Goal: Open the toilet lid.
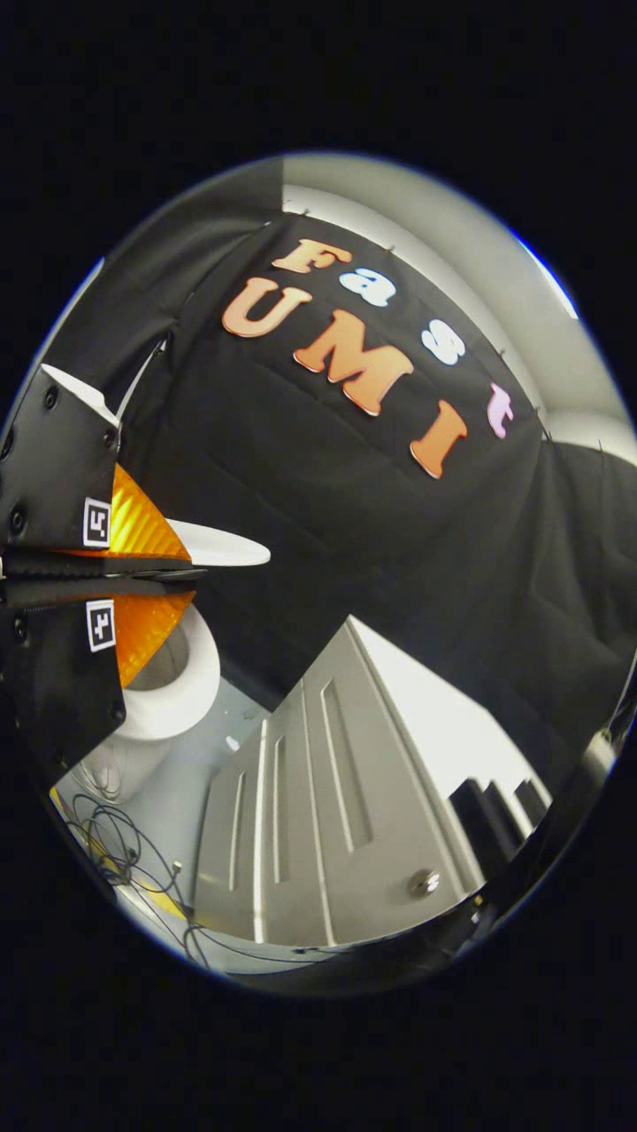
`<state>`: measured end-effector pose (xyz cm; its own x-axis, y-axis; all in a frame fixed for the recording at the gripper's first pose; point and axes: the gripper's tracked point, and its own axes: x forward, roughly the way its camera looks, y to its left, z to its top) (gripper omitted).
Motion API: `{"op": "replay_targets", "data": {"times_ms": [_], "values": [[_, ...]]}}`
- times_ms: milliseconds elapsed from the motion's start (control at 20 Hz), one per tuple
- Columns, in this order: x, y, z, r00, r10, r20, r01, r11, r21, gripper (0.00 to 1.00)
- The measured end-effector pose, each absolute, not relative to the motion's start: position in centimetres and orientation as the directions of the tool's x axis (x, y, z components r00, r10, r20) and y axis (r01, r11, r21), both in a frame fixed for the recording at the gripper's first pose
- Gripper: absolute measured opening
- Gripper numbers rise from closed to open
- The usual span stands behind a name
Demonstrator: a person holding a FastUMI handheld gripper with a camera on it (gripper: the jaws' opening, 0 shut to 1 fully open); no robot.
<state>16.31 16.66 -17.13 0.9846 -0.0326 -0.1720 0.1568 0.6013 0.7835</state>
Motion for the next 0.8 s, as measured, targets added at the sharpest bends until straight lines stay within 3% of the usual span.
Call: {"op": "replay_targets", "data": {"times_ms": [200,350,800], "values": [[17.2,20.4,-10.2,0.995,0.027,-0.097,0.048,0.725,0.687,0.08],[17.3,22.5,-7.7,0.994,0.02,-0.105,0.046,0.809,0.586,0.08],[17.7,29.9,-0.6,0.996,0.046,-0.079,0.003,0.846,0.533,0.08]]}}
